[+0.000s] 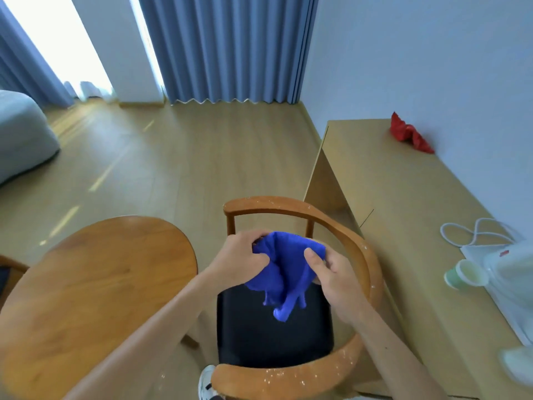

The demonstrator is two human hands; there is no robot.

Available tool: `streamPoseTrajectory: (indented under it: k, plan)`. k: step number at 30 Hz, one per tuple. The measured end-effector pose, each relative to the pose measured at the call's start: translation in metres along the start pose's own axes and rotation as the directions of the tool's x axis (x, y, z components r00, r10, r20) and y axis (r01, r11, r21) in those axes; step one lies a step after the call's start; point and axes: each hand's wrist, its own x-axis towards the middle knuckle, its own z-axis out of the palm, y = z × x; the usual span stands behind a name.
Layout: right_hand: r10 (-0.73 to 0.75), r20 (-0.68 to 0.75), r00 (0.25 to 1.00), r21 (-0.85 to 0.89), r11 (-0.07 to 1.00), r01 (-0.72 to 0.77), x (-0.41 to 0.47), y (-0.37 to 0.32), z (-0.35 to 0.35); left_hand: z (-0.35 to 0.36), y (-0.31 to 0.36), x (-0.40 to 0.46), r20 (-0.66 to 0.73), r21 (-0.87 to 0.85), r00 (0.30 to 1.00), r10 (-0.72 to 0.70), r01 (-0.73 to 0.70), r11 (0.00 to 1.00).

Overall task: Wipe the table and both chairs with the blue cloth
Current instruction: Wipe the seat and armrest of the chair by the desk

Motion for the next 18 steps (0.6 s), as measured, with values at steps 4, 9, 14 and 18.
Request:
streamPoseTrajectory:
  k: [4, 9, 14, 18]
  plan:
    - [-0.158, 0.032, 0.987, -0.028, 0.987, 0.158, -0.018, -0.018, -0.023, 0.008, 0.016, -0.035, -0.035, 0.098, 0.998, 0.050, -0.046, 0.994]
    - [-0.352, 0.114, 0.929, -0.352, 0.861, 0.368, -0.029, -0.041, -0.047, -0.009, 0.036, -0.061, 0.073, 0.360, 0.989, 0.130, -0.148, 0.921]
    - [-0.401, 0.228, 0.887, -0.469, 0.753, 0.461, -0.029, -0.054, -0.051, -0.041, 0.057, -0.058, 0.143, 0.491, 0.968, 0.204, -0.248, 0.835]
    - [-0.391, 0.268, 0.881, -0.476, 0.741, 0.473, -0.028, -0.066, -0.044, -0.042, 0.056, -0.062, 0.142, 0.503, 0.963, 0.230, -0.270, 0.821]
